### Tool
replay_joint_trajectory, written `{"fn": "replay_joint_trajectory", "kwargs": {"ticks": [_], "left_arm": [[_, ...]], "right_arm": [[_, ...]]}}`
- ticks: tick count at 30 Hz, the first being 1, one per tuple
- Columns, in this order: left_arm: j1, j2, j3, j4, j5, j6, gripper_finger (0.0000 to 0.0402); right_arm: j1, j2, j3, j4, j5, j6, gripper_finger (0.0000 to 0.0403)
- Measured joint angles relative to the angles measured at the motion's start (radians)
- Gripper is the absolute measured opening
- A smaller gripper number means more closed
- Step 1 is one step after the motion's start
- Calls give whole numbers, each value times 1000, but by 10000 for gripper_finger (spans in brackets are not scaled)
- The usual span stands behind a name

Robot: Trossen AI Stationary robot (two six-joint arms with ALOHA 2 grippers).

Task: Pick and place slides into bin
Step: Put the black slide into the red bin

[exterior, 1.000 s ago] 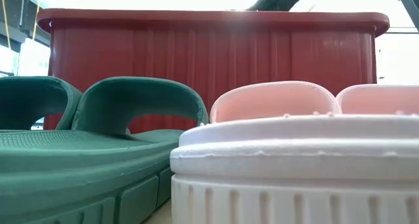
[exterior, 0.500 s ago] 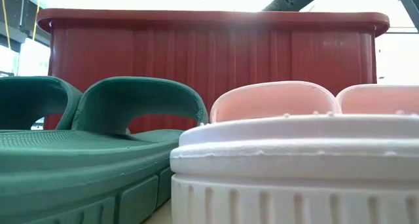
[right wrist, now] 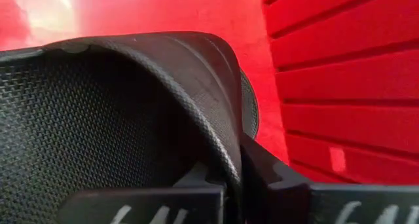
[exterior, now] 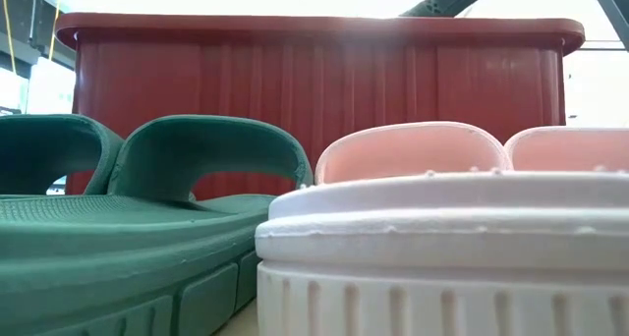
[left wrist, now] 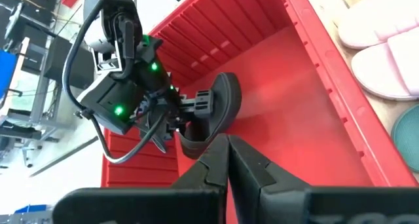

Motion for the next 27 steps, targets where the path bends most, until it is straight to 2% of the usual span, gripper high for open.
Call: {"fn": "replay_joint_trajectory", "kwargs": {"ticks": [5,12,16,27], "left_arm": [[0,0,0,-1,0,0,1],[0,0,0,-3,0,-3,1],[0,0,0,-5,10,-3,1],[0,0,0,-6,34,-3,1]], "right_arm": [[0,13,2,-3,-24,-1,14],[-1,18,1,27,-46,21,90],[-2,18,1,33,-56,30,118],[-2,11,0,23,-121,36,134]]}}
